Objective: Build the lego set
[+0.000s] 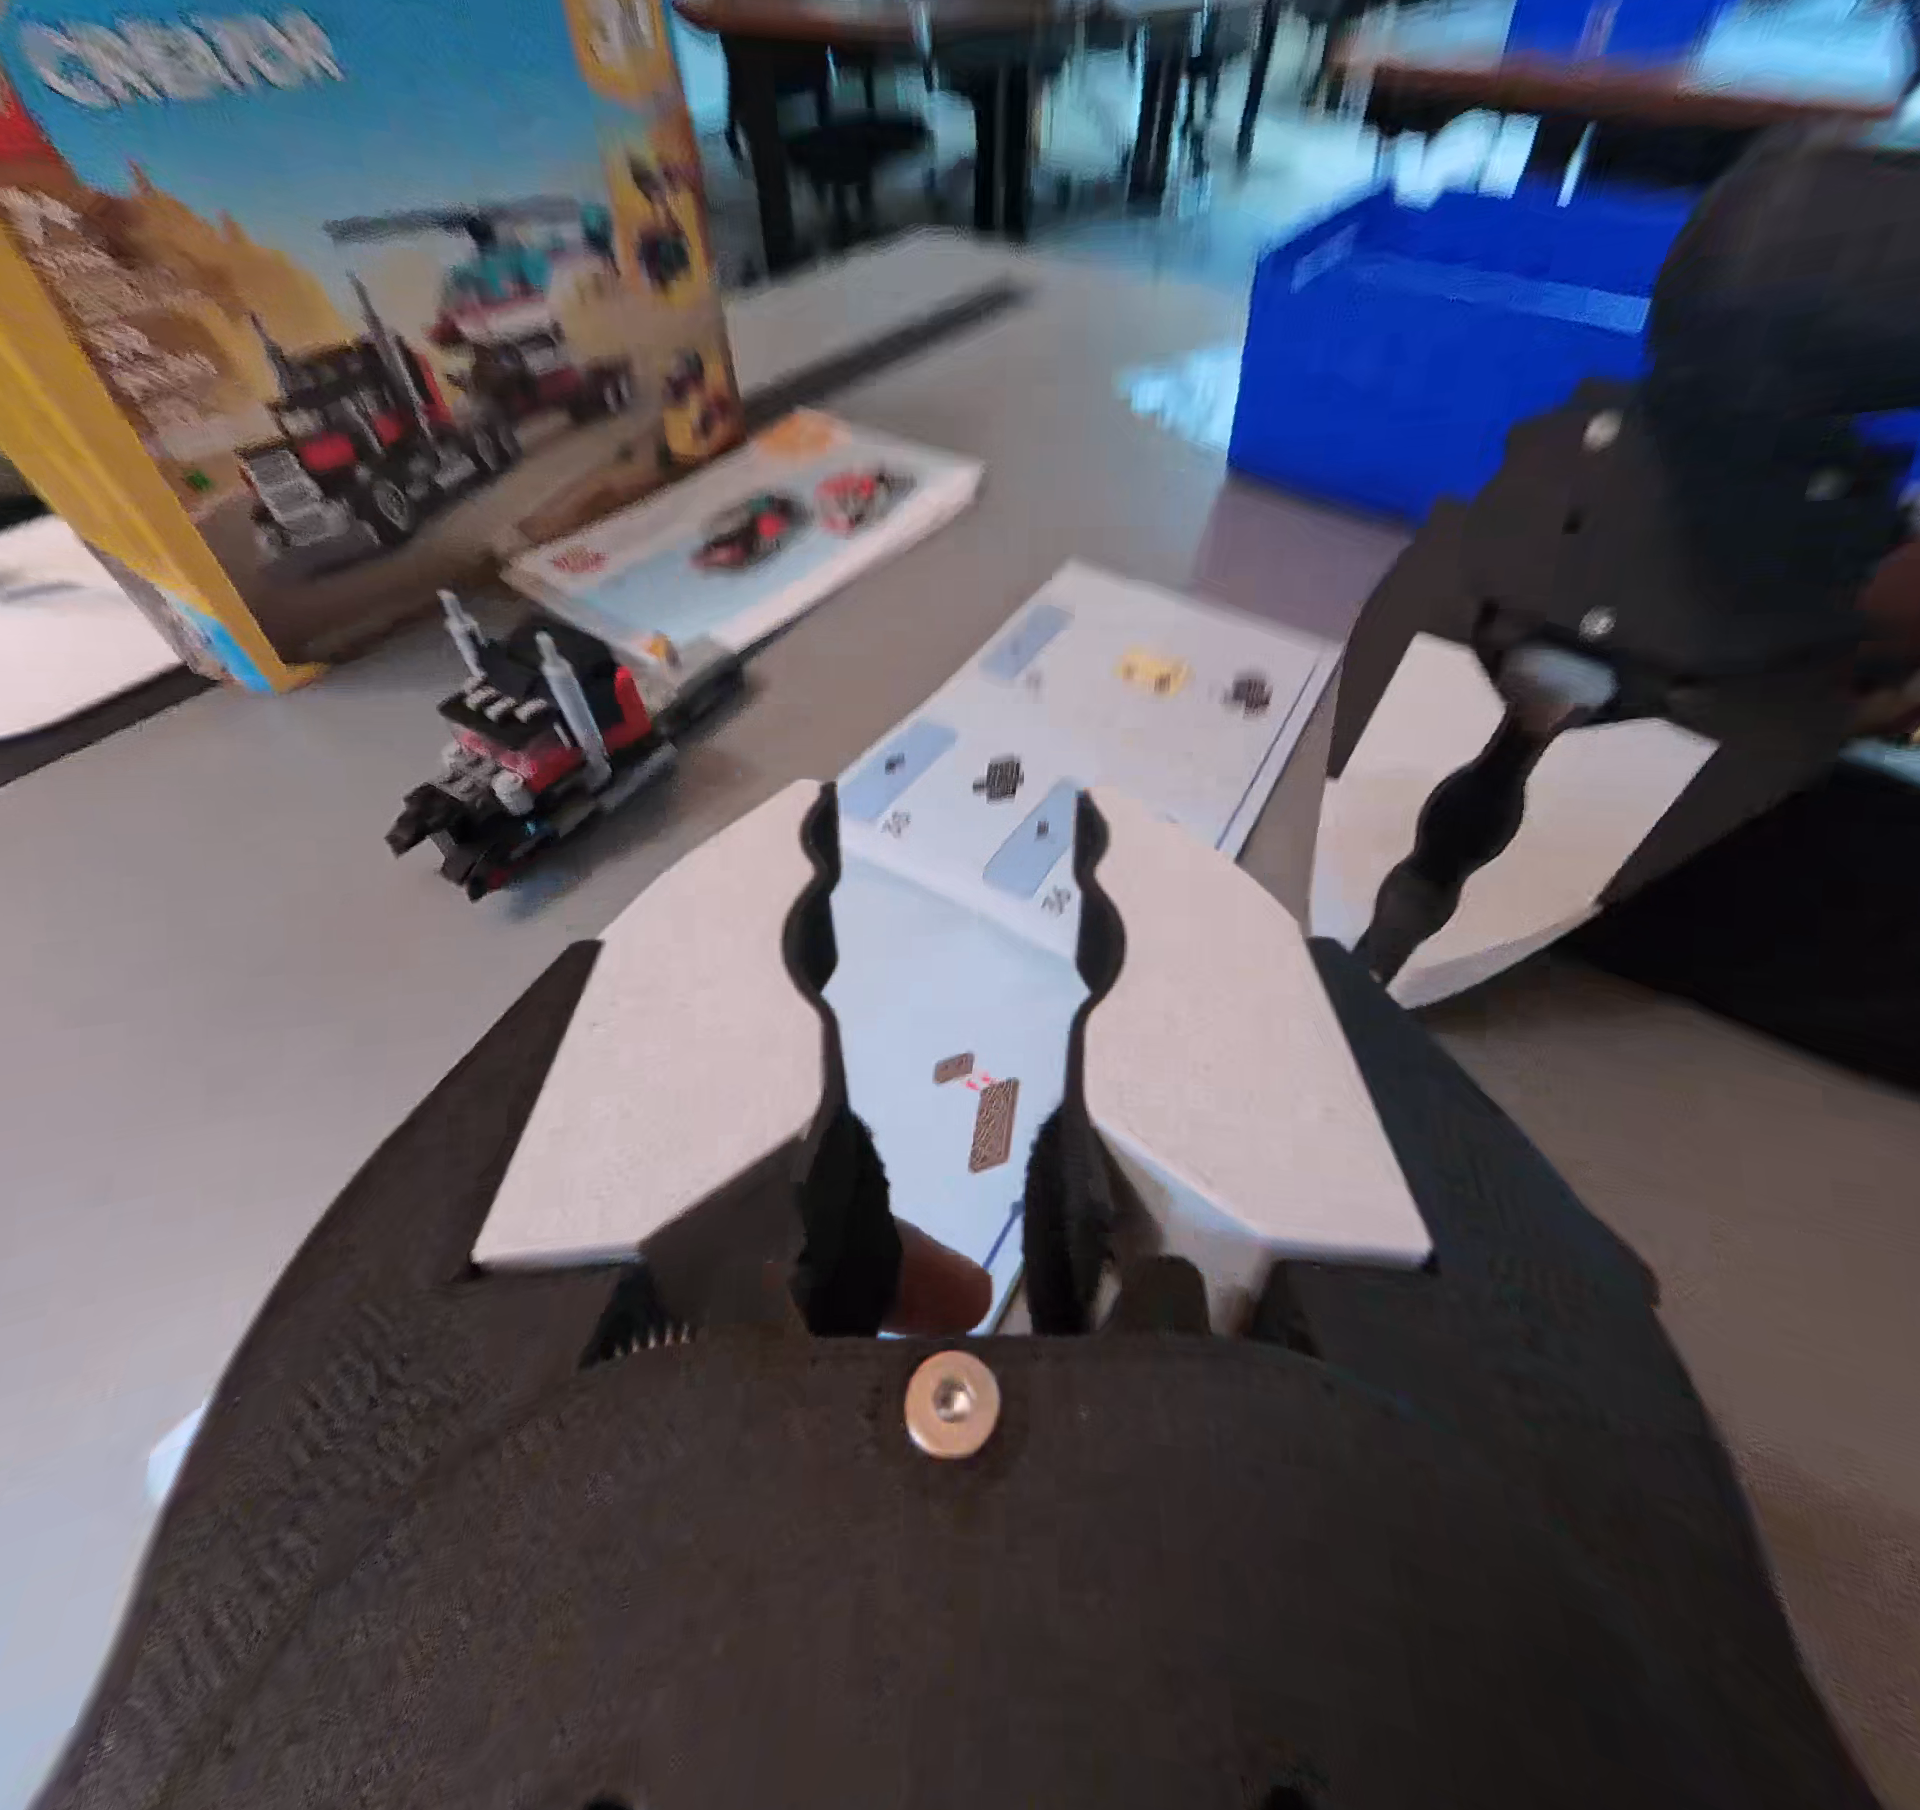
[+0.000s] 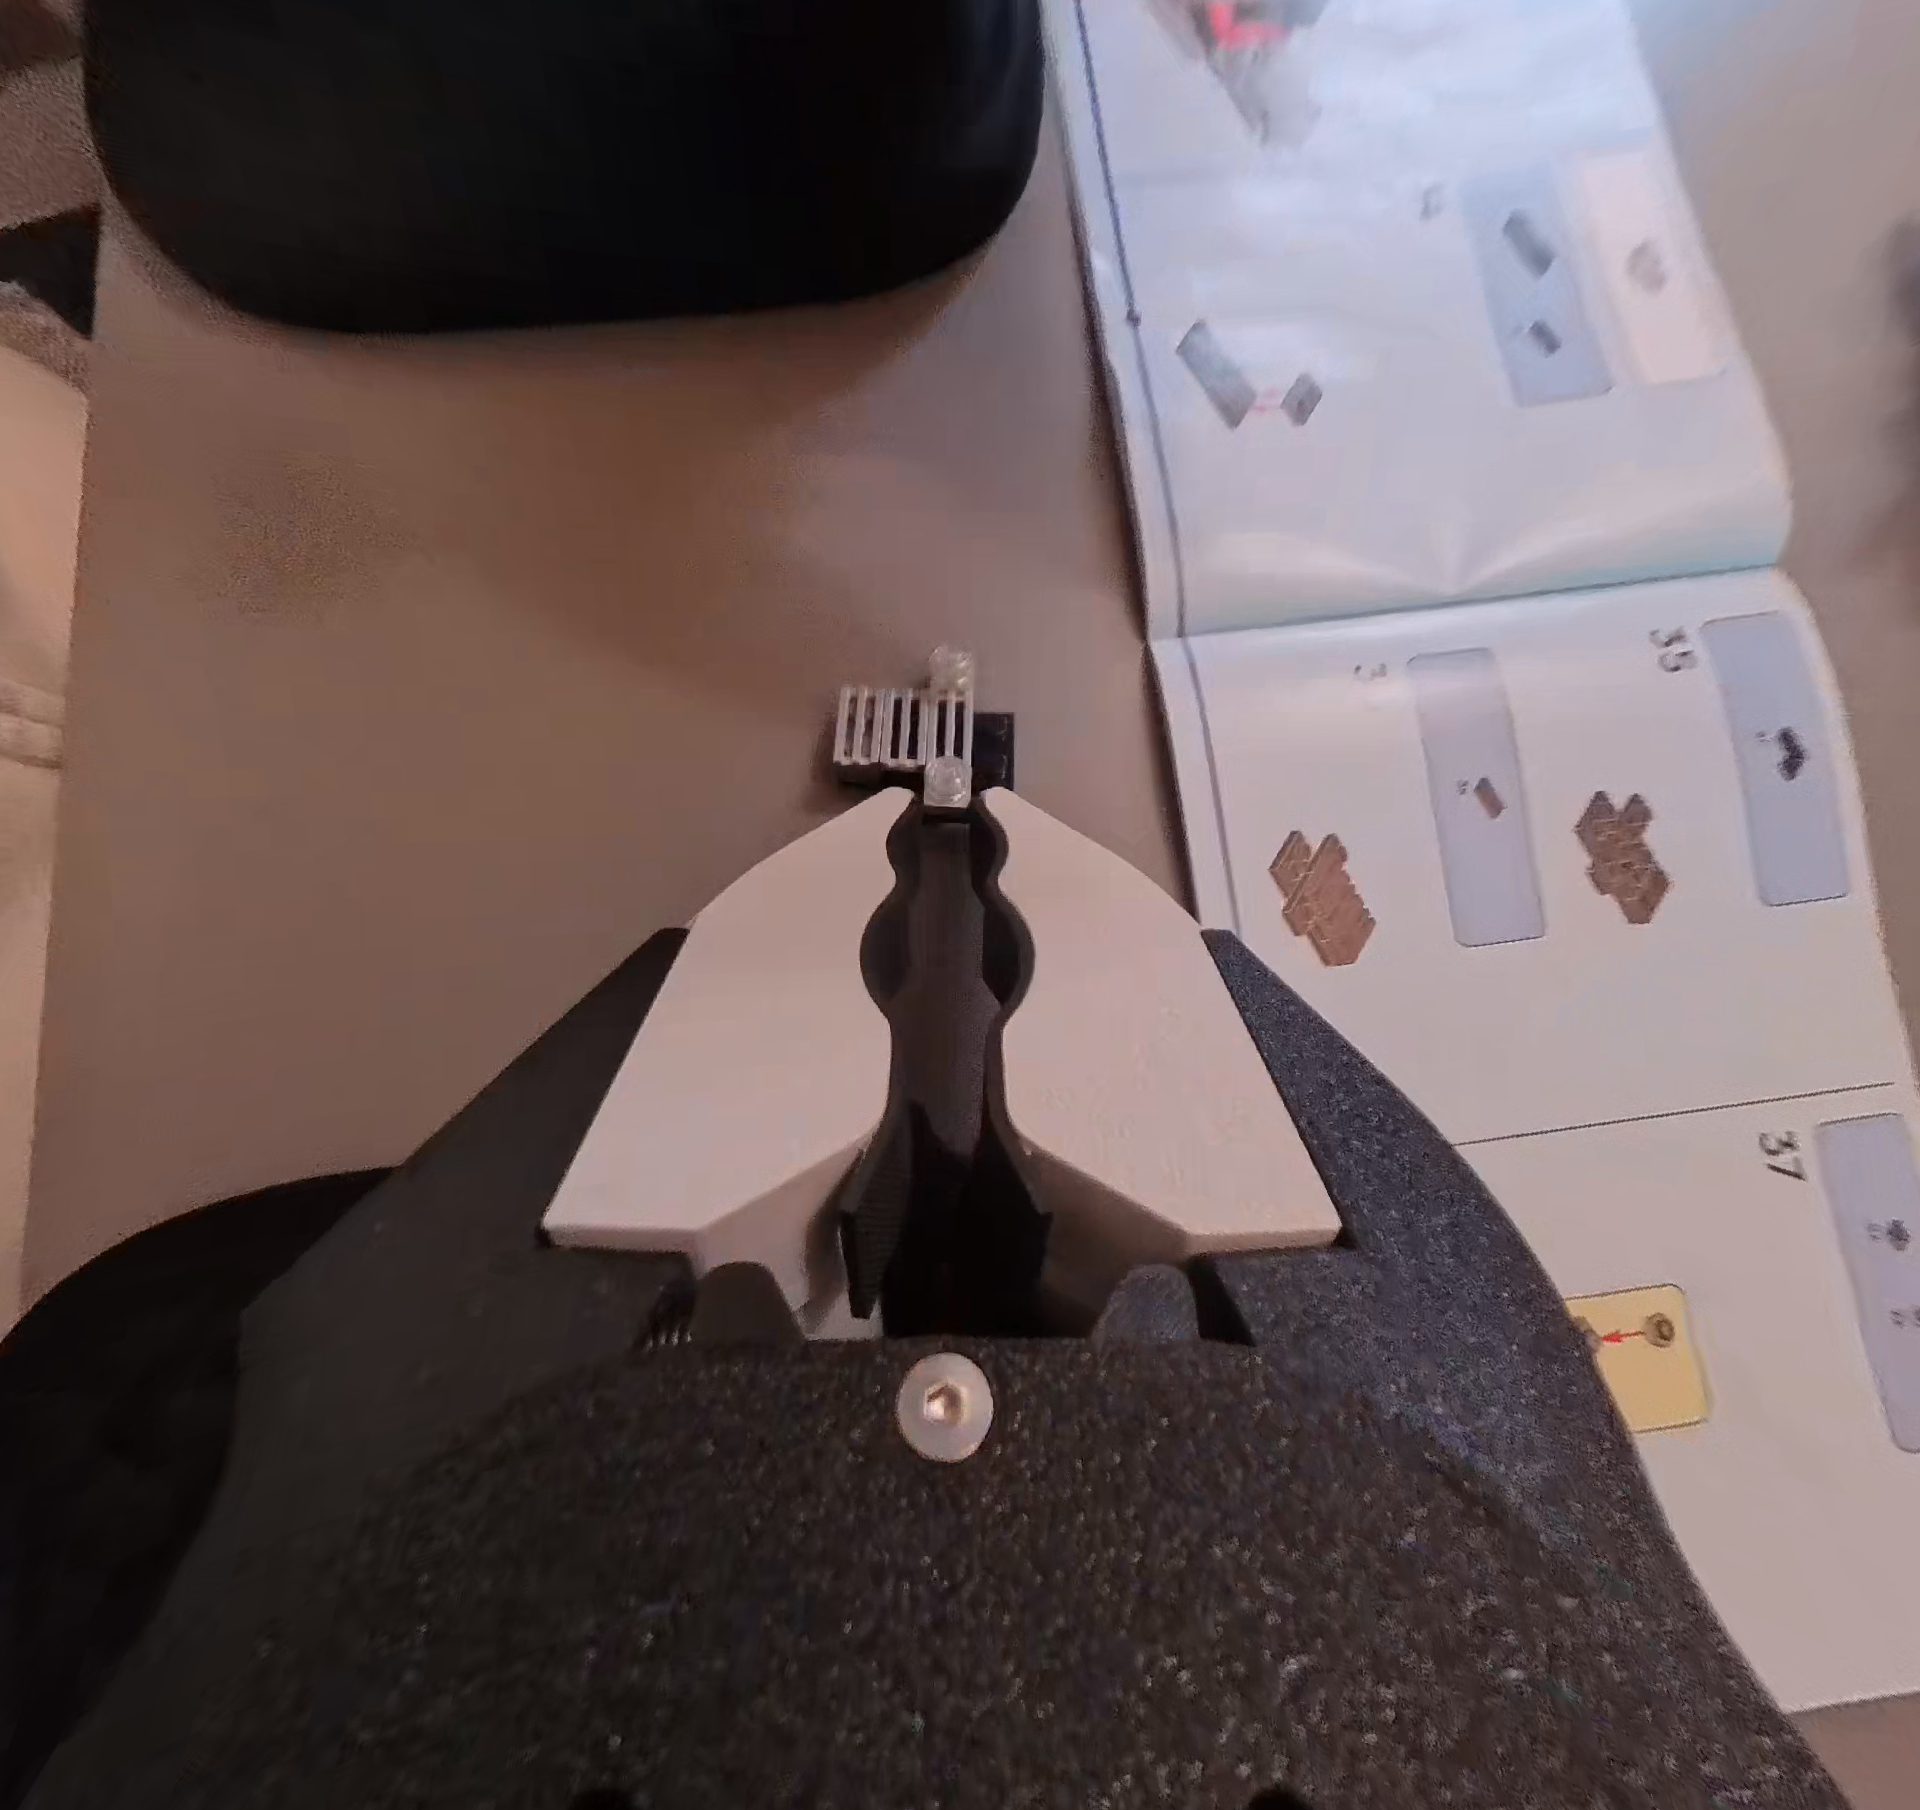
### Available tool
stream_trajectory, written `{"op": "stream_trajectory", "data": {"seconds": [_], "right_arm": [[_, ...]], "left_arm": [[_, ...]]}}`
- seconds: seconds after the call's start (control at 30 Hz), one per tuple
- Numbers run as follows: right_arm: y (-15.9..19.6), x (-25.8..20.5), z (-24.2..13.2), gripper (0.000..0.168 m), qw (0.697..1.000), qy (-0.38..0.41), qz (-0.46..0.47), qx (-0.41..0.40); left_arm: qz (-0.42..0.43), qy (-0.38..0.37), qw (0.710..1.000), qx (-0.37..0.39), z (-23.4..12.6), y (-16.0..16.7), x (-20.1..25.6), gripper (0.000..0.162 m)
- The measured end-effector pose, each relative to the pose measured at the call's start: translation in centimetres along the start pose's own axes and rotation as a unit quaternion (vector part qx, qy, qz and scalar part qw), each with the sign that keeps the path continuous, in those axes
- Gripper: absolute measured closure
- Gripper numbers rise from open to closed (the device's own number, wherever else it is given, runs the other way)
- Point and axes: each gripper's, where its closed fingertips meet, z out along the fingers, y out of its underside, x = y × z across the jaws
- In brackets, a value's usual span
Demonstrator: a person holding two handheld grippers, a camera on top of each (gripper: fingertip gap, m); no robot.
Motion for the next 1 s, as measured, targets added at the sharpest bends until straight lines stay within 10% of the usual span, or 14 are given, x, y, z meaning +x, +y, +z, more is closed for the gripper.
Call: {"op": "stream_trajectory", "data": {"seconds": [0.17, 0.37, 1.0], "right_arm": [[-0.6, 0.4, -1.4, 0.128, 0.997, -0.021, 0.06, 0.046], [4.4, 7.9, -6.6, 0.082, 0.944, 0.16, 0.274, 0.089], [4.7, 7.1, -3.4, 0.07, 0.956, 0.147, 0.255, -0.008]], "left_arm": [[0.074, 0.045, 0.988, -0.13, 4.2, 2.1, 1.5, 0.14], [0.091, 0.024, 0.965, -0.244, 7.1, 6.6, -0.4, 0.143], [0.032, 0.073, 0.969, -0.233, 7.5, 7.9, 0.6, 0.14]]}}
